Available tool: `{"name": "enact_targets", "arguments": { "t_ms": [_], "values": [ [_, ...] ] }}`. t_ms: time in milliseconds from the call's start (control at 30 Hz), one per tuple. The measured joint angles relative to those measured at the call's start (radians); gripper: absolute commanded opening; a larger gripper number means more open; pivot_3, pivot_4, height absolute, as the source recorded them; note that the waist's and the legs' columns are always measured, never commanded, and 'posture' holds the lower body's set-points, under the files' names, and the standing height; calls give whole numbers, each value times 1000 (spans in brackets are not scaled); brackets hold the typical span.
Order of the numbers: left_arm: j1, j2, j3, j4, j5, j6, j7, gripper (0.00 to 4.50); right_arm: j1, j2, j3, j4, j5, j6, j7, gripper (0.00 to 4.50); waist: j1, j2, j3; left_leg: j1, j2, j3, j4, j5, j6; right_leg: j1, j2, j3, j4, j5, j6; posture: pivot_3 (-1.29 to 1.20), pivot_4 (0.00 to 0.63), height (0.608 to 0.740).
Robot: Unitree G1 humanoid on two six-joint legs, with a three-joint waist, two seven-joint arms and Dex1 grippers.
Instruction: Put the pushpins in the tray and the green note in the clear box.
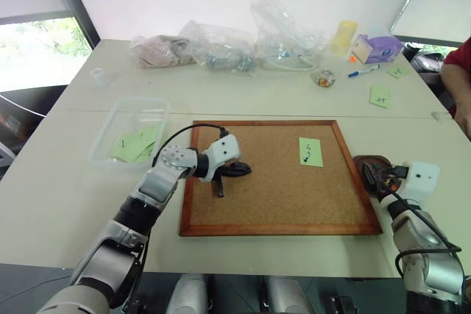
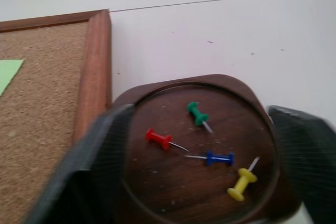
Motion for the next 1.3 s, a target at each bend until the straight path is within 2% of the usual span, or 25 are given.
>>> {"name": "enact_targets", "arguments": {
  "t_ms": [333, 500, 600, 767, 1200, 1233, 1300],
  "values": [
    [0, 0, 0, 0, 0, 0, 0, 0, -3, 9, -3, -57, 30, -47, 23, 4457, 0, 0, 0, 0, 0, 0, 0, 0, 0, 0, 0, 0, 0, 0, 0, 0, 150, 737],
    [0, 0, 1, 3, 0, -1, -1, 0, -39, -37, 130, -158, 32, -2, 123, 4457, -1, 1, -1, 0, 0, 0, 0, 0, 0, 0, 0, 0, 0, 0, 0, 0, 150, 737],
    [-2, -5, 0, 6, 0, -5, -1, 0, -60, -33, 228, -169, 39, 35, 165, 4457, 2, 1, -1, 0, 0, 0, 0, 0, 0, 0, 0, 0, 0, 0, 0, 0, 150, 737],
    [-2, -5, 1, 12, 0, -12, -2, 0, -71, 3, 320, -154, 30, 56, 184, 4457, 2, 1, -1, 0, 0, 0, 0, 0, 0, 0, 0, 0, 0, 0, 0, 0, 150, 737],
    [-2, -2, 0, 12, 0, -15, -3, 0, -84, 30, 350, -70, -5, 42, 194, 4457, 1, 1, -1, 0, 0, 0, 0, 0, 0, 0, 0, 0, 0, 0, 0, 0, 150, 737],
    [-2, -2, 0, 12, 0, -16, -3, 0, -85, 30, 350, -68, -5, 42, 194, 3883, 1, 1, -1, 0, 0, 0, 0, 0, 0, 0, 0, 0, 0, 0, 0, 0, 150, 737],
    [-1, -2, 0, 12, 0, -17, -3, 0, -85, 30, 350, -66, -6, 40, 194, 3207, 0, 1, -1, 0, 0, 0, 0, 0, 0, 0, 0, 0, 0, 0, 0, 0, 150, 737]
  ]
}}
